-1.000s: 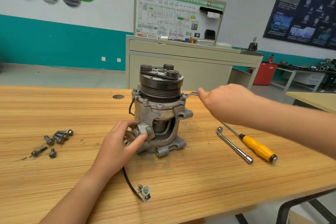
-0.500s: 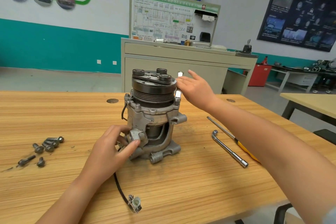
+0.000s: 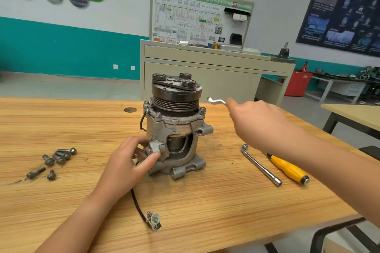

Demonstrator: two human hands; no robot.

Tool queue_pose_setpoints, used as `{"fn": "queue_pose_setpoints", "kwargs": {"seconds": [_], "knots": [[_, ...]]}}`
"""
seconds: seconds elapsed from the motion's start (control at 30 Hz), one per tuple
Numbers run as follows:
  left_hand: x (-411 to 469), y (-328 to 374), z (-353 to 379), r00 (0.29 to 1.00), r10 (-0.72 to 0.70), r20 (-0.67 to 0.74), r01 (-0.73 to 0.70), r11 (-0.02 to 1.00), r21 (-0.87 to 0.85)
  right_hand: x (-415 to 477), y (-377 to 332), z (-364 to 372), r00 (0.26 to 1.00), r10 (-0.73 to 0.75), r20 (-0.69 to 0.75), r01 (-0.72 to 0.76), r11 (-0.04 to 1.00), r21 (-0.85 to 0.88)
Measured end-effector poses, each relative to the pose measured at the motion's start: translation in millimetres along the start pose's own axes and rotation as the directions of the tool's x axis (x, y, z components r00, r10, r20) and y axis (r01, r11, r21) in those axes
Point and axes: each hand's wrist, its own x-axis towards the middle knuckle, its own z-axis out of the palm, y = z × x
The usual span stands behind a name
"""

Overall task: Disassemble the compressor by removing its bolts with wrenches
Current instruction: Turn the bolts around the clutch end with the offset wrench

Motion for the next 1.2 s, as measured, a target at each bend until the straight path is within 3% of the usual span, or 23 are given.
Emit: {"fn": "queue_pose_setpoints", "kwargs": {"seconds": [0.1,0.4,0.67,0.73,0.87,0.97,1.0,1.07,1.13,1.2], "knots": [[-0.5,1.9,-0.9,1.000,0.003,0.004,-0.003,1.000,-0.009,4.8,-9.0,-2.7,0.994,-0.063,0.087,0.070,0.994,-0.078],[0.7,2.2,0.7,1.000,-0.011,-0.005,0.011,1.000,-0.004,8.3,-20.0,-10.3,0.964,-0.230,0.131,0.263,0.890,-0.371],[0.1,4.5,0.3,1.000,-0.027,-0.004,0.027,0.999,-0.018,31.4,20.1,9.6,0.933,-0.356,0.049,0.346,0.855,-0.385],[0.0,3.7,0.0,1.000,-0.027,0.001,0.027,0.999,-0.017,42.0,25.4,18.0,0.950,-0.311,0.033,0.298,0.869,-0.395],[-0.1,3.5,-1.2,1.000,-0.029,0.006,0.029,0.999,-0.021,66.7,22.1,39.4,0.956,-0.280,-0.083,0.255,0.940,-0.227],[-0.5,4.8,-1.9,1.000,-0.029,0.012,0.029,0.999,-0.025,81.2,11.8,58.8,0.823,-0.298,-0.483,0.274,0.954,-0.122],[-0.7,5.6,-2.5,1.000,-0.027,0.012,0.028,0.999,-0.031,85.0,6.4,62.9,0.777,-0.266,-0.571,0.272,0.959,-0.077],[-1.0,6.7,-3.2,1.000,-0.025,0.009,0.025,0.999,-0.036,87.5,-2.3,64.9,0.761,-0.206,-0.615,0.273,0.962,0.016],[-1.1,6.3,-3.1,1.000,-0.025,0.011,0.026,0.999,-0.032,85.0,-4.5,57.6,0.775,-0.049,-0.630,0.207,0.962,0.179],[-1.1,5.1,-3.5,1.000,-0.025,0.011,0.025,0.999,-0.025,74.0,2.9,37.1,0.774,0.226,-0.591,0.047,0.911,0.410]]}}
